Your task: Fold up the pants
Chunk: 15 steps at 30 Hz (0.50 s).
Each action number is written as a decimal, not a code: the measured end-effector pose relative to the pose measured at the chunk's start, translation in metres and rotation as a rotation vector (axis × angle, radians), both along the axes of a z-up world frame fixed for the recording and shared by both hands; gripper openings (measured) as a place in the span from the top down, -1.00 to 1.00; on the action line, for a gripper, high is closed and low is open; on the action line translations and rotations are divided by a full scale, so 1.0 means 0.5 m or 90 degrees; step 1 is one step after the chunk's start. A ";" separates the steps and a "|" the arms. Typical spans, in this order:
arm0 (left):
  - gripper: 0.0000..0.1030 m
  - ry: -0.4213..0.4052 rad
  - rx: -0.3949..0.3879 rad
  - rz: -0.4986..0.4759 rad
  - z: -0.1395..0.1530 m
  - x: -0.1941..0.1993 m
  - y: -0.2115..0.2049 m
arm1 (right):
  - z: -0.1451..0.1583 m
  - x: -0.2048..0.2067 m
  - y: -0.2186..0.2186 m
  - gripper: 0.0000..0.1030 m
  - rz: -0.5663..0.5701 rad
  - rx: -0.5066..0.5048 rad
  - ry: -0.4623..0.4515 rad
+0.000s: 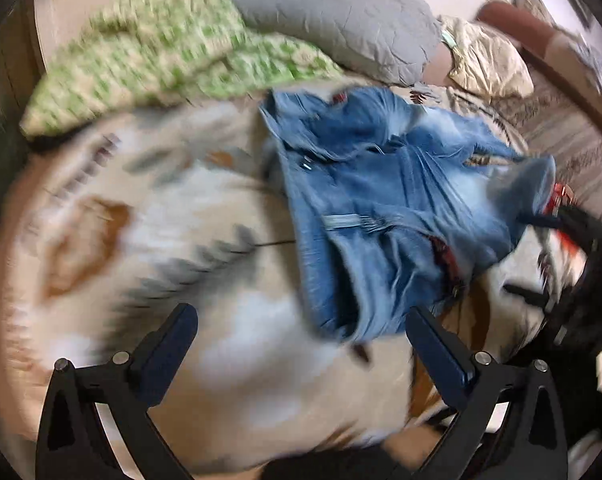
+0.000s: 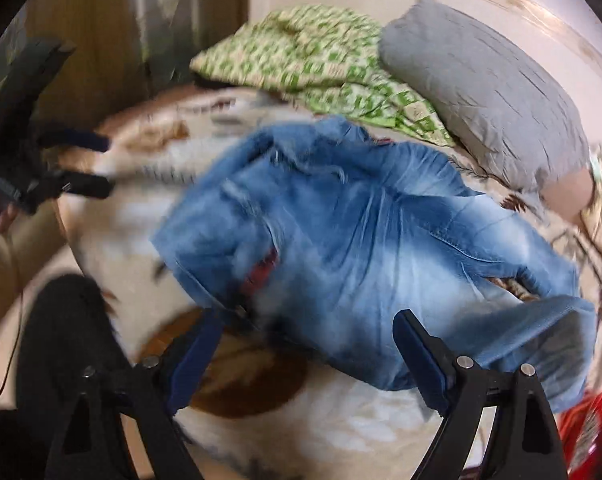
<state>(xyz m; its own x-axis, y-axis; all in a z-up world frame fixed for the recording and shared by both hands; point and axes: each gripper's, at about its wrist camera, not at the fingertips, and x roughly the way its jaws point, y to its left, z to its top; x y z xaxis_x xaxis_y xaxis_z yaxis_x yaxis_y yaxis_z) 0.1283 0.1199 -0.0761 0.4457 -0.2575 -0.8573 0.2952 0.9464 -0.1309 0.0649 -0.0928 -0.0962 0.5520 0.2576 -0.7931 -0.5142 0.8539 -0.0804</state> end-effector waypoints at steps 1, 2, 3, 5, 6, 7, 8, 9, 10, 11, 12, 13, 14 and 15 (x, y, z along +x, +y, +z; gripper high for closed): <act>-1.00 0.013 -0.021 0.010 -0.021 0.015 -0.006 | -0.021 0.009 0.007 -0.73 0.005 -0.027 0.002; -1.00 0.029 -0.044 0.020 -0.045 0.033 -0.010 | -0.033 0.015 0.012 -0.73 0.008 -0.041 0.005; -1.00 0.051 -0.061 0.029 -0.069 0.051 -0.013 | -0.053 0.028 0.017 -0.73 0.013 -0.054 0.012; -0.95 0.090 -0.088 0.044 -0.102 0.074 -0.020 | -0.089 0.059 0.026 -0.66 0.009 -0.066 0.040; -0.52 0.083 -0.088 0.035 -0.107 0.076 -0.027 | -0.099 0.069 0.026 -0.50 0.006 -0.054 0.056; -0.05 0.073 -0.066 0.012 -0.104 0.077 -0.037 | -0.108 0.081 0.026 -0.12 0.007 -0.030 0.078; 0.82 0.082 -0.071 -0.006 -0.103 0.081 -0.038 | -0.113 0.091 0.025 0.03 0.009 0.000 0.104; 0.81 0.105 -0.103 -0.005 -0.101 0.087 -0.029 | -0.111 0.096 0.026 0.15 0.003 0.015 0.110; 0.81 0.114 -0.116 -0.003 -0.095 0.090 -0.020 | -0.103 0.098 0.034 0.40 0.002 0.017 0.104; 0.81 0.109 -0.116 -0.012 -0.085 0.090 -0.013 | -0.097 0.100 0.039 0.47 0.001 0.016 0.100; 0.81 0.094 -0.109 -0.016 -0.070 0.087 -0.001 | -0.086 0.105 0.047 0.50 -0.001 0.021 0.099; 0.82 0.083 -0.105 -0.010 -0.054 0.082 0.016 | -0.077 0.107 0.054 0.53 0.003 0.038 0.103; 0.82 0.076 -0.107 -0.006 -0.041 0.078 0.033 | -0.063 0.106 0.063 0.54 0.011 0.063 0.110; 0.82 0.062 -0.111 0.001 -0.022 0.073 0.058 | -0.052 0.104 0.077 0.54 0.024 0.076 0.112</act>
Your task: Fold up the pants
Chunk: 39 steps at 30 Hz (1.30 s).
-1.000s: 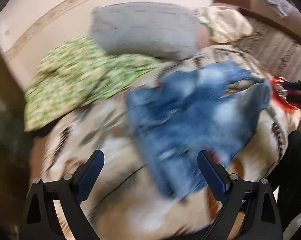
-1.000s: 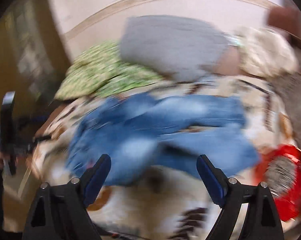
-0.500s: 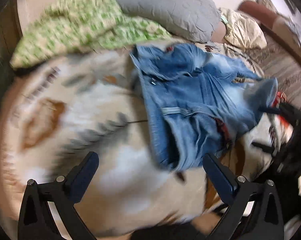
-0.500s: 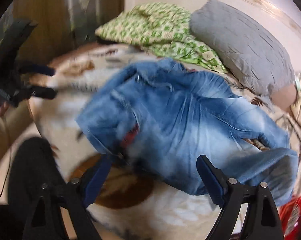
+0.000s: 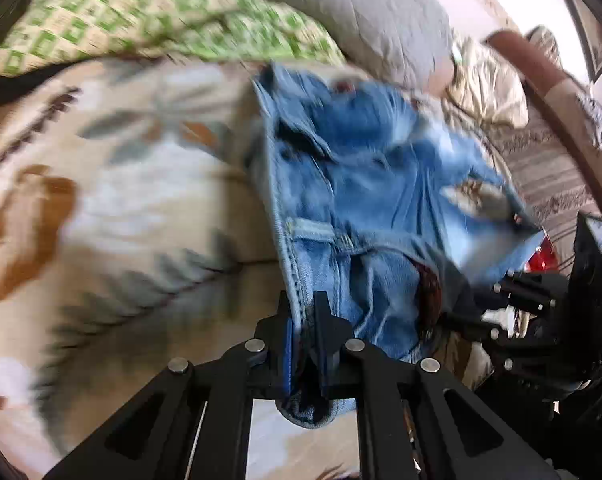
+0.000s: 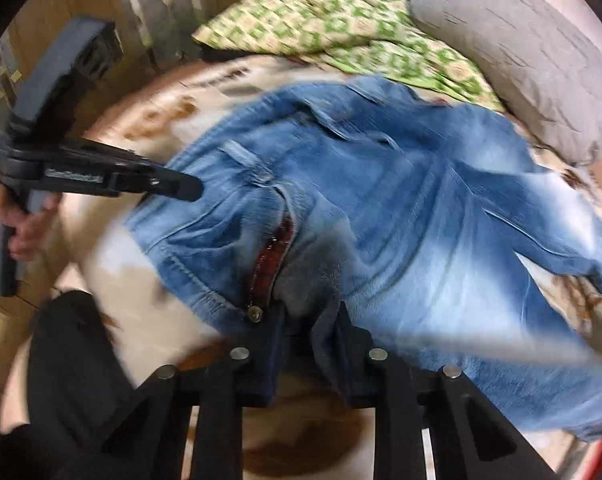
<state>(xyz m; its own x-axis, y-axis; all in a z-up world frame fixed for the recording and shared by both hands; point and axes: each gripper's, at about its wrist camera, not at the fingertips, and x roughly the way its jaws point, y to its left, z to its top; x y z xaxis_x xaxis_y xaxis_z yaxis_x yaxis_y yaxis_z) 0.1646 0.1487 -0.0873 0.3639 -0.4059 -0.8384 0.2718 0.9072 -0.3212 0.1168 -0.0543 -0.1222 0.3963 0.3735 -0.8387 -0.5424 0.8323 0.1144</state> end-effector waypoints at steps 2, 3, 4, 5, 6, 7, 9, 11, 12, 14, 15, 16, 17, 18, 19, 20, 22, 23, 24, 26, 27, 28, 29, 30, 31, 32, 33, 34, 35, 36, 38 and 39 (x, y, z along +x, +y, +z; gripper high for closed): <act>0.82 -0.012 -0.004 0.018 0.030 -0.008 0.050 | 0.017 -0.010 0.029 0.55 0.023 0.017 -0.001; 0.82 -0.013 -0.006 0.023 0.036 -0.011 0.066 | 0.025 -0.017 0.047 0.55 0.036 0.026 0.000; 0.82 -0.011 -0.004 0.029 0.040 -0.019 0.082 | 0.029 -0.024 0.065 0.55 0.046 0.035 0.004; 0.82 -0.008 0.008 0.032 0.037 -0.027 0.094 | 0.029 -0.029 0.080 0.55 0.050 0.037 0.006; 0.82 -0.001 0.020 0.035 0.028 -0.027 0.095 | 0.026 -0.035 0.094 0.54 0.056 0.037 0.008; 0.81 0.010 0.033 0.037 0.015 -0.031 0.099 | 0.018 -0.044 0.107 0.54 0.060 0.035 0.012; 0.77 0.037 0.067 0.035 -0.024 -0.029 0.094 | -0.012 -0.044 0.131 0.50 0.055 0.012 0.037; 0.45 0.041 0.095 0.035 -0.040 -0.027 0.083 | -0.027 -0.053 0.140 0.34 0.045 -0.006 0.050; -0.03 0.033 0.106 0.044 -0.034 -0.028 0.082 | -0.022 -0.051 0.132 0.22 0.038 -0.002 0.051; -0.62 -0.005 0.102 0.061 -0.005 -0.026 0.089 | 0.012 -0.049 0.101 -0.53 0.028 0.013 0.037; -0.69 -0.033 0.092 0.068 0.019 -0.024 0.093 | 0.040 -0.045 0.075 -0.57 0.018 0.035 0.010; -0.69 -0.052 0.084 0.069 0.038 -0.016 0.093 | 0.060 -0.049 0.060 -0.60 0.010 0.047 -0.009; -0.70 -0.066 0.079 0.069 0.055 -0.003 0.092 | 0.086 -0.040 0.034 -0.62 -0.003 0.054 -0.032; -0.72 -0.073 0.079 0.067 0.069 0.013 0.090 | 0.111 -0.023 0.006 -0.63 -0.020 0.057 -0.054; -0.72 -0.076 0.083 0.065 0.079 0.037 0.081 | 0.130 -0.005 -0.012 -0.64 -0.037 0.059 -0.070; -0.72 -0.079 0.088 0.060 0.084 0.062 0.070 | 0.149 0.021 -0.044 -0.64 -0.059 0.057 -0.086; -0.72 -0.080 0.096 0.044 0.087 0.102 0.050 | 0.166 0.058 -0.075 -0.64 -0.090 0.040 -0.100; -0.72 -0.076 0.100 0.031 0.082 0.139 0.028 | 0.169 0.088 -0.083 -0.64 -0.095 0.026 -0.109; -0.72 -0.073 0.101 0.023 0.078 0.158 0.015 | 0.173 0.107 -0.092 -0.64 -0.093 0.008 -0.116; -0.72 -0.064 0.103 0.001 0.067 0.222 -0.033 | 0.166 0.152 -0.101 -0.64 -0.077 -0.042 -0.136; -0.72 -0.061 0.103 -0.007 0.060 0.249 -0.040 | 0.160 0.178 -0.103 -0.64 -0.066 -0.069 -0.143; -0.72 -0.055 0.103 -0.014 0.053 0.281 -0.058 | 0.152 0.182 -0.099 -0.64 -0.060 -0.085 -0.146; -0.72 -0.051 0.101 -0.019 0.047 0.301 -0.068 | 0.142 0.212 -0.096 -0.64 -0.044 -0.105 -0.144; -0.72 -0.043 0.101 -0.023 0.036 0.328 -0.082 | 0.127 0.246 -0.092 -0.64 -0.025 -0.128 -0.134; -0.72 -0.033 0.102 -0.025 0.024 0.355 -0.092 | 0.116 0.266 -0.086 -0.64 -0.016 -0.145 -0.131; -0.72 -0.026 0.103 -0.025 0.012 0.374 -0.097 | 0.099 0.304 -0.081 -0.64 0.006 -0.167 -0.122; -0.72 -0.011 0.104 -0.023 -0.007 0.401 -0.104 | 0.084 0.334 -0.076 -0.64 0.025 -0.183 -0.114; -0.72 0.001 0.105 -0.020 -0.021 0.419 -0.108 | 0.071 0.346 -0.074 -0.64 0.034 -0.193 -0.112; -0.72 0.015 0.104 -0.017 -0.038 0.438 -0.112 | 0.053 0.376 -0.066 -0.64 0.051 -0.208 -0.108; -0.72 0.028 0.102 -0.017 -0.053 0.453 -0.116 | 0.041 0.395 -0.063 -0.64 0.061 -0.215 -0.104; -0.68 0.042 0.096 -0.023 -0.078 0.472 -0.124 | 0.017 0.435 -0.060 -0.64 0.070 -0.221 -0.095; -0.44 0.038 0.096 -0.026 -0.085 0.475 -0.126 | 0.006 0.451 -0.059 -0.64 0.078 -0.213 -0.082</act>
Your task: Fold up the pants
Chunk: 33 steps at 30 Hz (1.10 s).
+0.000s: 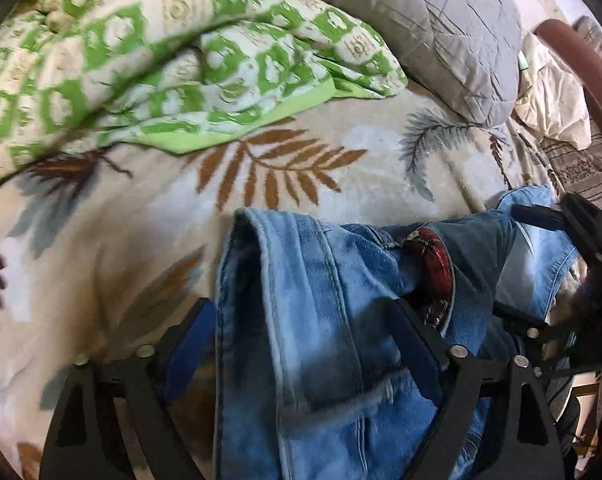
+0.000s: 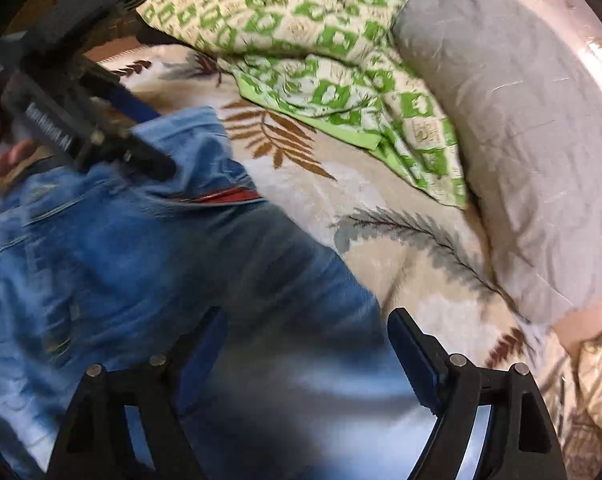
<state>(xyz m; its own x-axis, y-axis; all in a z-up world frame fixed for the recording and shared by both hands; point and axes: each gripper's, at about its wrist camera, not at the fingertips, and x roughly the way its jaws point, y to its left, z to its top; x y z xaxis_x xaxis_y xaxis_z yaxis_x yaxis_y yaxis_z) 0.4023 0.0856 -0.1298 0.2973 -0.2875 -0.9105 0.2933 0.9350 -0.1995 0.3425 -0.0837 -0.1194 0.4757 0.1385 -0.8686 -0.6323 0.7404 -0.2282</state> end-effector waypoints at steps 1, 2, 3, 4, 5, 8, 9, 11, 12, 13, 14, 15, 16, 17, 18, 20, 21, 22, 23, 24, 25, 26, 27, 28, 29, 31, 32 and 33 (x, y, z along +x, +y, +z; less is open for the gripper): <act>-0.18 -0.005 0.018 0.000 -0.005 0.003 -0.001 | -0.016 0.019 0.001 -0.64 0.005 0.007 0.023; 0.14 -0.011 0.039 0.000 -0.007 0.008 0.003 | -0.029 0.027 0.005 -0.59 0.004 0.009 0.041; 0.34 -0.010 0.023 0.000 -0.005 0.007 0.012 | -0.042 0.040 0.006 -0.40 0.002 0.014 0.074; 0.48 -0.005 0.002 -0.001 -0.003 0.006 0.022 | -0.051 0.049 0.006 0.05 0.006 0.030 0.108; 0.60 -0.004 -0.015 -0.001 0.003 0.002 0.033 | -0.055 0.054 0.010 0.28 0.013 0.041 0.127; 0.75 -0.047 -0.006 0.010 0.042 -0.013 0.052 | -0.031 0.061 0.030 0.79 0.019 0.027 0.075; 0.84 -0.073 -0.003 0.029 0.064 -0.020 0.067 | -0.018 0.068 0.035 0.82 0.011 0.039 0.062; 0.84 -0.105 0.003 0.076 0.095 -0.024 0.100 | 0.014 0.084 0.048 0.85 -0.004 0.072 0.029; 0.84 -0.116 0.008 0.090 0.105 -0.024 0.114 | 0.032 0.095 0.060 0.85 -0.013 0.097 0.014; 0.84 -0.119 0.015 0.099 0.107 -0.020 0.123 | 0.038 0.102 0.071 0.85 -0.019 0.103 0.005; 0.84 -0.113 0.031 0.109 0.100 -0.013 0.130 | 0.041 0.112 0.088 0.85 -0.029 0.102 -0.008; 0.83 -0.102 0.044 0.114 0.089 -0.006 0.130 | 0.038 0.123 0.102 0.85 -0.044 0.099 -0.011; 0.82 -0.085 0.052 0.104 0.070 0.004 0.126 | 0.033 0.132 0.111 0.83 -0.059 0.096 -0.006; 0.72 -0.062 0.061 0.087 0.045 0.013 0.117 | 0.023 0.142 0.117 0.78 -0.083 0.087 0.006; 0.57 -0.052 0.073 0.085 0.031 0.015 0.112 | 0.015 0.147 0.115 0.76 -0.099 0.083 0.021; -0.26 -0.053 0.101 0.113 0.030 0.004 0.115 | 0.018 0.150 0.084 0.38 -0.128 0.089 0.036; -0.76 -0.077 0.099 0.132 0.046 -0.011 0.120 | 0.024 0.140 0.056 0.12 -0.142 0.095 0.032; -0.85 -0.111 0.094 0.145 0.070 -0.030 0.122 | 0.044 0.122 0.017 -0.57 -0.161 0.110 0.020; -0.86 -0.139 0.087 0.142 0.095 -0.049 0.119 | 0.062 0.103 -0.010 -0.84 -0.174 0.124 0.009; -0.86 -0.150 0.077 0.131 0.115 -0.063 0.113 | 0.091 0.075 -0.060 -0.84 -0.192 0.151 -0.015; -0.86 -0.154 0.064 0.115 0.139 -0.081 0.100 | 0.112 0.054 -0.099 -0.84 -0.203 0.168 -0.028; -0.86 -0.156 0.056 0.101 0.154 -0.094 0.087 | 0.140 0.024 -0.161 -0.84 -0.224 0.190 -0.035; -0.88 -0.158 0.041 0.081 0.172 -0.113 0.065 | 0.156 0.003 -0.205 -0.84 -0.243 0.203 -0.039; -0.90 -0.159 0.034 0.063 0.182 -0.124 0.038 | 0.173 -0.018 -0.246 -0.84 -0.265 0.213 -0.043; -0.92 -0.160 0.029 0.041 0.194 -0.143 0.007 | 0.195 -0.057 -0.310 -0.85 -0.299 0.226 -0.050; -0.92 -0.165 0.014 -0.008 0.205 -0.178 -0.062 | 0.209 -0.095 -0.389 -0.85 -0.339 0.234 -0.051; -0.92 -0.159 0.004 -0.035 0.205 -0.197 -0.107 | 0.209 -0.124 -0.446 -0.85 -0.372 0.237 -0.044; -0.92 -0.153 -0.003 -0.049 0.200 -0.204 -0.135 | 0.204 -0.141 -0.481 -0.85 -0.392 0.238 -0.035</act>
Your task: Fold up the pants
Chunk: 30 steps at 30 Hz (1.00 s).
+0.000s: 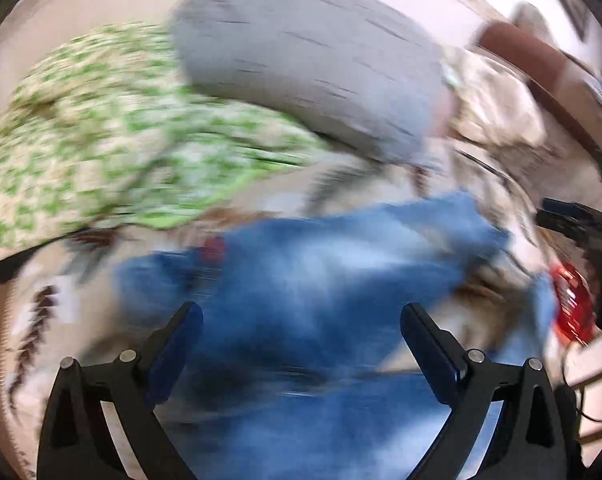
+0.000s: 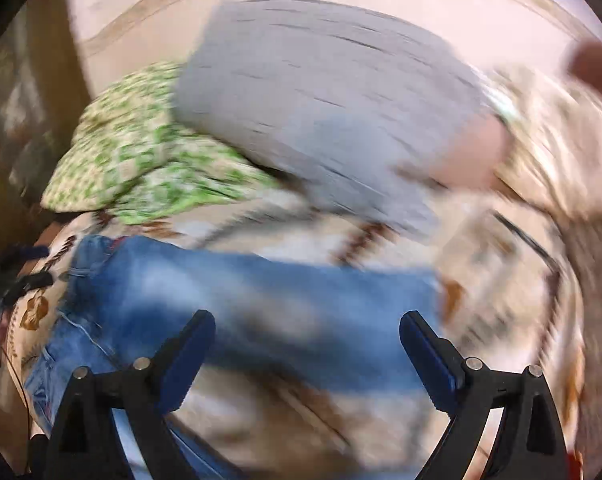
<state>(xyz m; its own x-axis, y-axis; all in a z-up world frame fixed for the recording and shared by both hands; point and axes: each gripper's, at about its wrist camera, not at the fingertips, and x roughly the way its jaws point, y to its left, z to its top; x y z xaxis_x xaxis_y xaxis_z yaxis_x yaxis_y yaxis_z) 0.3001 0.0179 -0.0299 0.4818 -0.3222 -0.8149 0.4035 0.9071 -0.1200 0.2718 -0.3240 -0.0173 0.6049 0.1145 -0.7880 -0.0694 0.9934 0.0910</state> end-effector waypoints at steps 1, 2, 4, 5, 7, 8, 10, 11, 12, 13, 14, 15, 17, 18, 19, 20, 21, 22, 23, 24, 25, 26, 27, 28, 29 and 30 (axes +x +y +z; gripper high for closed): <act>-0.92 0.011 -0.013 -0.028 -0.005 -0.013 -0.038 | -0.011 -0.026 -0.046 -0.84 -0.028 0.010 0.024; -0.92 0.028 -0.030 -0.074 -0.015 -0.034 -0.086 | -0.019 -0.050 -0.082 -0.85 -0.041 0.027 0.042; -0.92 0.045 -0.045 -0.145 -0.029 -0.073 -0.154 | -0.035 -0.098 -0.128 -0.85 -0.043 0.059 0.066; -0.92 0.053 -0.046 -0.189 -0.043 -0.096 -0.197 | -0.048 -0.131 -0.148 -0.85 -0.028 0.067 0.080; -0.92 0.067 -0.034 -0.241 -0.073 -0.125 -0.253 | -0.069 -0.169 -0.161 -0.85 -0.003 0.059 0.099; -0.92 0.080 -0.024 -0.265 -0.090 -0.142 -0.280 | -0.085 -0.181 -0.164 -0.85 0.012 0.056 0.111; -0.92 0.100 -0.008 -0.299 -0.115 -0.169 -0.313 | -0.109 -0.197 -0.164 -0.85 0.028 0.055 0.128; -0.92 0.108 0.011 -0.315 -0.133 -0.185 -0.327 | -0.119 -0.201 -0.165 -0.85 0.034 0.062 0.133; -0.92 0.113 0.025 -0.324 -0.145 -0.194 -0.334 | -0.131 -0.200 -0.163 -0.85 0.040 0.076 0.136; -0.92 0.117 0.042 -0.334 -0.157 -0.205 -0.338 | -0.138 -0.201 -0.165 -0.84 0.044 0.087 0.135; -0.92 0.121 0.060 -0.341 -0.167 -0.214 -0.339 | -0.150 -0.196 -0.159 -0.81 0.055 0.098 0.132; -0.92 0.128 0.080 -0.348 -0.177 -0.225 -0.342 | -0.155 -0.190 -0.154 -0.70 0.063 0.104 0.132; -0.91 0.146 0.114 -0.362 -0.202 -0.237 -0.344 | -0.169 -0.174 -0.136 0.50 0.088 0.092 0.145; -0.57 0.157 0.118 -0.372 -0.209 -0.240 -0.344 | -0.174 -0.170 -0.129 0.63 0.095 0.075 0.150; -0.13 0.171 0.115 -0.392 -0.212 -0.249 -0.347 | -0.174 -0.168 -0.121 0.64 0.105 0.055 0.145; 0.79 0.176 0.118 -0.399 -0.211 -0.257 -0.349 | -0.169 -0.170 -0.118 0.68 0.115 0.053 0.139; 0.95 0.158 0.132 -0.395 -0.202 -0.265 -0.350 | -0.157 -0.176 -0.115 0.68 0.129 0.059 0.125; 0.95 0.147 0.129 -0.399 -0.191 -0.273 -0.349 | -0.143 -0.183 -0.115 0.69 0.135 0.062 0.112; 0.95 0.139 0.109 -0.413 -0.171 -0.286 -0.347 | -0.124 -0.194 -0.117 0.69 0.139 0.063 0.091; 0.95 0.130 0.099 -0.425 -0.157 -0.300 -0.345 | -0.100 -0.211 -0.120 0.69 0.141 0.063 0.067; 0.95 0.116 0.095 -0.437 -0.142 -0.318 -0.344 | -0.076 -0.235 -0.125 0.70 0.144 0.063 0.042; 0.95 0.100 0.092 -0.455 -0.126 -0.345 -0.344 | -0.059 -0.260 -0.131 0.70 0.147 0.058 0.023; 0.95 0.093 0.089 -0.467 -0.119 -0.361 -0.343 | -0.042 -0.288 -0.135 0.69 0.147 0.045 0.009; 0.95 0.086 0.089 -0.482 -0.115 -0.386 -0.343 | -0.035 -0.320 -0.140 0.69 0.148 0.029 0.000; 0.94 0.081 0.094 -0.492 -0.116 -0.401 -0.347 | -0.034 -0.343 -0.143 0.70 0.150 0.017 -0.002; 0.85 0.081 0.104 -0.504 -0.126 -0.419 -0.346 | -0.044 -0.378 -0.149 0.70 0.144 -0.003 0.005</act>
